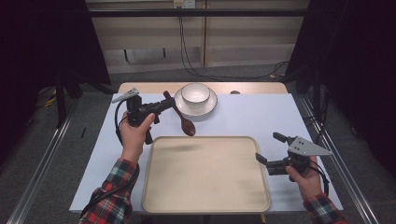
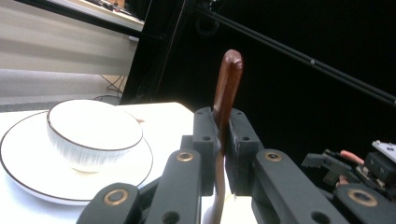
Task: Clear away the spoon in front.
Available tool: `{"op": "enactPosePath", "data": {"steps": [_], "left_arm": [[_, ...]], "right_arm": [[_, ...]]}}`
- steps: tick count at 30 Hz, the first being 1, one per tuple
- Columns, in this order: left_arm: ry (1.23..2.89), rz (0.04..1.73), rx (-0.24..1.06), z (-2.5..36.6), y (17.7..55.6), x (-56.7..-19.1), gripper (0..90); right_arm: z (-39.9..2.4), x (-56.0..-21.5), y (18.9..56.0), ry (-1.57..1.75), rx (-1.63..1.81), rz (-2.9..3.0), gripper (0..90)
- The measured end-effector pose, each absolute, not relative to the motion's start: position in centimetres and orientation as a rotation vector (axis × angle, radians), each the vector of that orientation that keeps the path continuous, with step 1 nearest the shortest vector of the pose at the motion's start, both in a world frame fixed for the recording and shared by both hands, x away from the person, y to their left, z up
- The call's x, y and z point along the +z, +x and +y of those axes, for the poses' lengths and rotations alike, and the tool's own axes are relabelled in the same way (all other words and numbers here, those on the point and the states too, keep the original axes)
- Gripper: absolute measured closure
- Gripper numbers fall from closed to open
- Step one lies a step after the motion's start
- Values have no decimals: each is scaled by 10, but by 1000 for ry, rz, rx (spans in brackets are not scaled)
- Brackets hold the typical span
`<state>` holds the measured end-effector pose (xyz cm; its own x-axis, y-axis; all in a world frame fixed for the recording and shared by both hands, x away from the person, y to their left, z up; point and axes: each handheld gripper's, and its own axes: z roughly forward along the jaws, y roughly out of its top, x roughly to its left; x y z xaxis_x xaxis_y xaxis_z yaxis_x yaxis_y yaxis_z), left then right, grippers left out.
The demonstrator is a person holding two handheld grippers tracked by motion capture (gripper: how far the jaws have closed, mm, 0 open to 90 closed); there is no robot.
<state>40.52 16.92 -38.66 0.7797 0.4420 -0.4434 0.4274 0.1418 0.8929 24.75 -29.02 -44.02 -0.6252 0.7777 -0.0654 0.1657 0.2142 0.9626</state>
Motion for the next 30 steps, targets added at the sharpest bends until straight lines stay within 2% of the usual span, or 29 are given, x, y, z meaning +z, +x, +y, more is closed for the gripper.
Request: {"op": "enactPosePath", "data": {"steps": [30], "left_arm": [[1534, 714, -57, 164, 384, -398, 839]], "right_arm": [[-290, -440, 247, 861, 1428, 1940, 14]]}}
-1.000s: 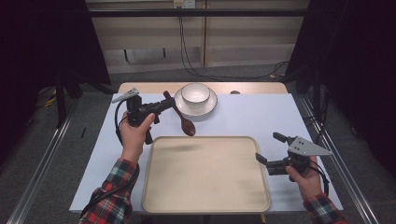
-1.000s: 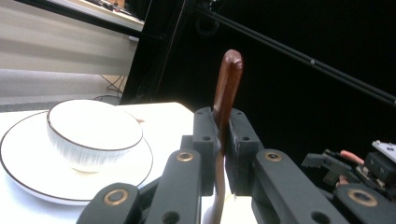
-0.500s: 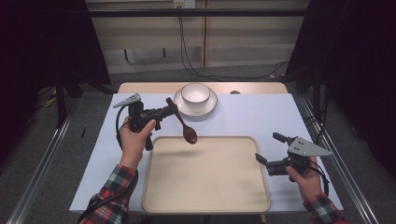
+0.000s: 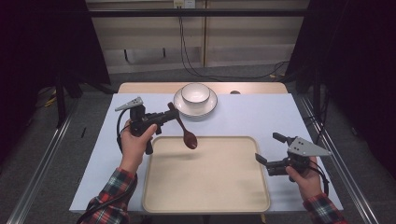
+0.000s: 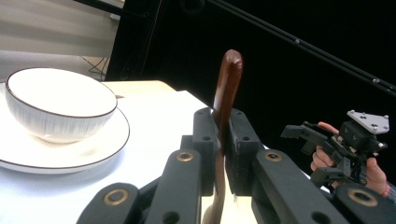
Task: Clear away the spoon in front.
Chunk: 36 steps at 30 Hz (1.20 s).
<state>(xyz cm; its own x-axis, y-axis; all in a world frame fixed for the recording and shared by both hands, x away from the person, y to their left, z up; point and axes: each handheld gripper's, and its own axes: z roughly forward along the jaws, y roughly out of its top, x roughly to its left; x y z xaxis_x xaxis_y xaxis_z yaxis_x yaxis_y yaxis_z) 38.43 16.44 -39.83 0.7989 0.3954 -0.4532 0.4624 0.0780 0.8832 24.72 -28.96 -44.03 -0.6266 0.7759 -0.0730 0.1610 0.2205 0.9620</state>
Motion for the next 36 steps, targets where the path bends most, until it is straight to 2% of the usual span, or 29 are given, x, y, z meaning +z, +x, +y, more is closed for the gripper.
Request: {"op": "enactPosePath", "data": {"steps": [36], "left_arm": [[1607, 678, -159, 161, 368, -410, 839]], "right_arm": [[-288, -442, 248, 860, 1425, 1963, 14]]}}
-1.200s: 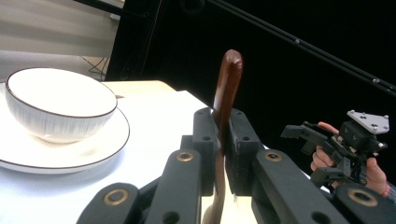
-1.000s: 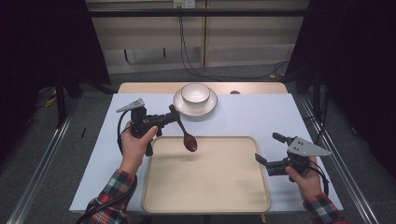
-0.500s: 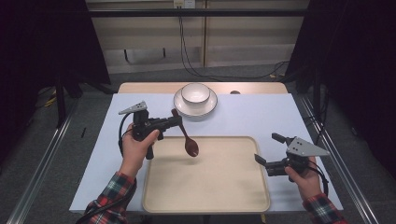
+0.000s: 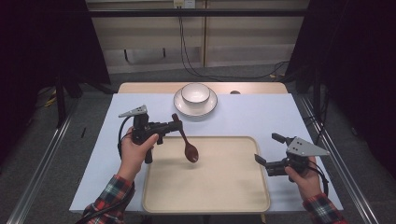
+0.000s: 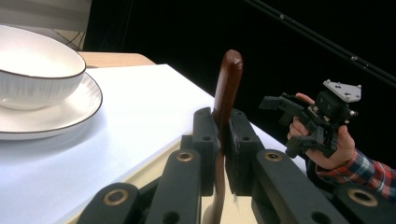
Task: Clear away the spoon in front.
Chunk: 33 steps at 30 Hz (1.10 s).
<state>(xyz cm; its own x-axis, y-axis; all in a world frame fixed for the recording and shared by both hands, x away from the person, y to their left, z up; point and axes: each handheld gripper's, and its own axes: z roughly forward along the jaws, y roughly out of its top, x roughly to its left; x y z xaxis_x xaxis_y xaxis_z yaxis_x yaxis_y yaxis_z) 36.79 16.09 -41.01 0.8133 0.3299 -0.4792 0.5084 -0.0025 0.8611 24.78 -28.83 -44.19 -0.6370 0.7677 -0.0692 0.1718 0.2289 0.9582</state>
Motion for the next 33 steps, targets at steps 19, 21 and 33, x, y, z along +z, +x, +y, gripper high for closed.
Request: {"op": "enactPosePath", "data": {"steps": [19, 21, 33], "left_arm": [[1656, 646, -182, 155, 357, -417, 839], [1657, 648, -189, 154, 356, -417, 839], [1679, 638, -217, 144, 351, -424, 839]], "right_arm": [[-288, -442, 248, 859, 1430, 1972, 14], [-289, -442, 248, 855, 1429, 1980, 14], [-287, -442, 248, 848, 1421, 1976, 14]]}}
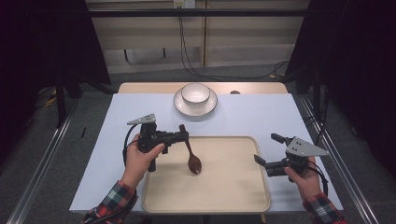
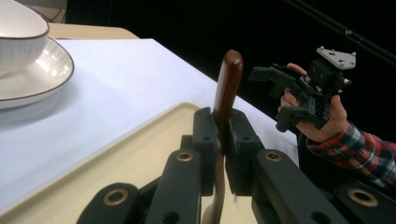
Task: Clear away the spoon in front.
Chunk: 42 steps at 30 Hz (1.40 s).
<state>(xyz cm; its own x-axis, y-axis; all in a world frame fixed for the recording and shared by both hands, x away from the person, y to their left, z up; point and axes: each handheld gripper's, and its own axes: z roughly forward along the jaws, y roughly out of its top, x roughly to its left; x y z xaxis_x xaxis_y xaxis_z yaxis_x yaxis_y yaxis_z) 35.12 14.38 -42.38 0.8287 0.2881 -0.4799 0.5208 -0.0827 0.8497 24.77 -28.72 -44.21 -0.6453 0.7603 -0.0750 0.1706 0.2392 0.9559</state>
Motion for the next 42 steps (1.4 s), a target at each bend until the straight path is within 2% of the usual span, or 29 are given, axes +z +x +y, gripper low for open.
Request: {"op": "enactPosePath", "data": {"steps": [23, 42], "left_arm": [[1710, 624, -238, 133, 345, -432, 830], [1767, 651, -176, 134, 348, -438, 731]], "right_arm": [[-286, -442, 248, 836, 1420, 1981, 14], [-285, -442, 247, 826, 1421, 2003, 14]]}}
